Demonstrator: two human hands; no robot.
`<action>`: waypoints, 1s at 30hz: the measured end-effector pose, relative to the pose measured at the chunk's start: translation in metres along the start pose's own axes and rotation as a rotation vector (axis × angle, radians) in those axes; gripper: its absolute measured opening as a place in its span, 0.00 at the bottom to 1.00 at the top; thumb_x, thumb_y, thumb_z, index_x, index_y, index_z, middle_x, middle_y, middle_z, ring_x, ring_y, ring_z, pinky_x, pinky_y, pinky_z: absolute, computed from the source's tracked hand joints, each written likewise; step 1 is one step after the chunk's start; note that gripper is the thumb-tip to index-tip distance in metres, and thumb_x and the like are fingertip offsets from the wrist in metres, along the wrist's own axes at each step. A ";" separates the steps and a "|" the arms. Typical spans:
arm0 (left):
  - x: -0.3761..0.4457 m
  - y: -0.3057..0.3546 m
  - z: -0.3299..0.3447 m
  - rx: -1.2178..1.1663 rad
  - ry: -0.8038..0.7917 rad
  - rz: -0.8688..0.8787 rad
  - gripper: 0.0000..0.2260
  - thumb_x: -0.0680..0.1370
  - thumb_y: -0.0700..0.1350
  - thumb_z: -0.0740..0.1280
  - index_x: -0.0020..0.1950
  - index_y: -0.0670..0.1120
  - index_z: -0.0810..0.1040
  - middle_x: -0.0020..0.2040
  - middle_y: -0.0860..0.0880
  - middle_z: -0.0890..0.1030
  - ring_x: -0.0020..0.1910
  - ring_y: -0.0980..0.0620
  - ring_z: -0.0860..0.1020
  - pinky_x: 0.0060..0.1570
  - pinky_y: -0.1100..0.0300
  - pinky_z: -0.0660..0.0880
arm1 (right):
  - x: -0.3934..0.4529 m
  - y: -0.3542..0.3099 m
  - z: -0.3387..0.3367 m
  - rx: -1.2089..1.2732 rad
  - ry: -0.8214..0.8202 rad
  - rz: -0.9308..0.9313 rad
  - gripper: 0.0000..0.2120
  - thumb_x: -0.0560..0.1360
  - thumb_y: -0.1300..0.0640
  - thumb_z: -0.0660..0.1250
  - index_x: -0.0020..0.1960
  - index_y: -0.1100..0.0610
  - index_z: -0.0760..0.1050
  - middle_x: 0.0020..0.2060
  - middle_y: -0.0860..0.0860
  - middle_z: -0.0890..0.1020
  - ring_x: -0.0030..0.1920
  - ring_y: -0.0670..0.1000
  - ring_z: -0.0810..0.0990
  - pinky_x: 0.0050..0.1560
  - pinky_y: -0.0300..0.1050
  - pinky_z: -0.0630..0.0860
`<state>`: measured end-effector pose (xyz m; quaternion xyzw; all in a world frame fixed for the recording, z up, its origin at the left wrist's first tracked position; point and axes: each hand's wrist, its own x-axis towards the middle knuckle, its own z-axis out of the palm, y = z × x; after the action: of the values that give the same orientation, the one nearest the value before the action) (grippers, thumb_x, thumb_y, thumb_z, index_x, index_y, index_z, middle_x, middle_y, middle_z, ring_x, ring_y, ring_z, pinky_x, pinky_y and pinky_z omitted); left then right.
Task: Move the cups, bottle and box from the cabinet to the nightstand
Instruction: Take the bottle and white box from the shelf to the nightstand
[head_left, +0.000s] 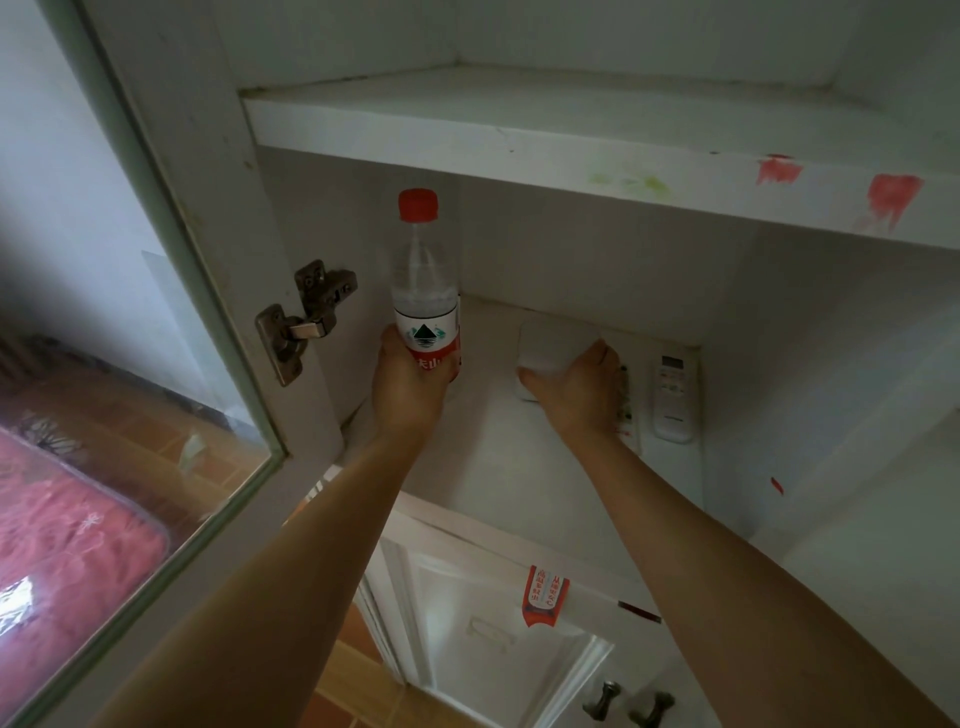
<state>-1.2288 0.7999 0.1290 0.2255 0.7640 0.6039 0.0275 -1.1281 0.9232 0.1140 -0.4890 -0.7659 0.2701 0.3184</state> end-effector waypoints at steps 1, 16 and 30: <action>-0.001 0.001 0.000 0.000 0.002 -0.003 0.25 0.71 0.42 0.72 0.64 0.41 0.67 0.59 0.43 0.77 0.55 0.48 0.76 0.48 0.60 0.69 | -0.001 -0.001 -0.003 0.008 0.004 -0.023 0.49 0.61 0.45 0.76 0.69 0.70 0.56 0.66 0.63 0.66 0.66 0.62 0.66 0.66 0.50 0.63; -0.034 0.020 -0.021 -0.073 -0.022 -0.019 0.25 0.70 0.40 0.73 0.64 0.43 0.67 0.56 0.48 0.77 0.50 0.53 0.74 0.44 0.64 0.70 | -0.037 0.005 -0.045 0.201 0.035 -0.108 0.45 0.60 0.51 0.78 0.68 0.66 0.60 0.64 0.61 0.67 0.66 0.59 0.68 0.65 0.45 0.65; -0.091 0.028 -0.045 0.044 0.080 0.017 0.25 0.69 0.46 0.73 0.63 0.44 0.69 0.57 0.46 0.79 0.55 0.47 0.77 0.48 0.57 0.71 | -0.097 0.010 -0.073 0.272 -0.014 -0.190 0.48 0.61 0.50 0.78 0.71 0.64 0.56 0.68 0.57 0.63 0.68 0.55 0.65 0.68 0.40 0.61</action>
<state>-1.1525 0.7290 0.1462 0.2082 0.7757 0.5956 -0.0131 -1.0365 0.8452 0.1332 -0.3648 -0.7672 0.3433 0.4005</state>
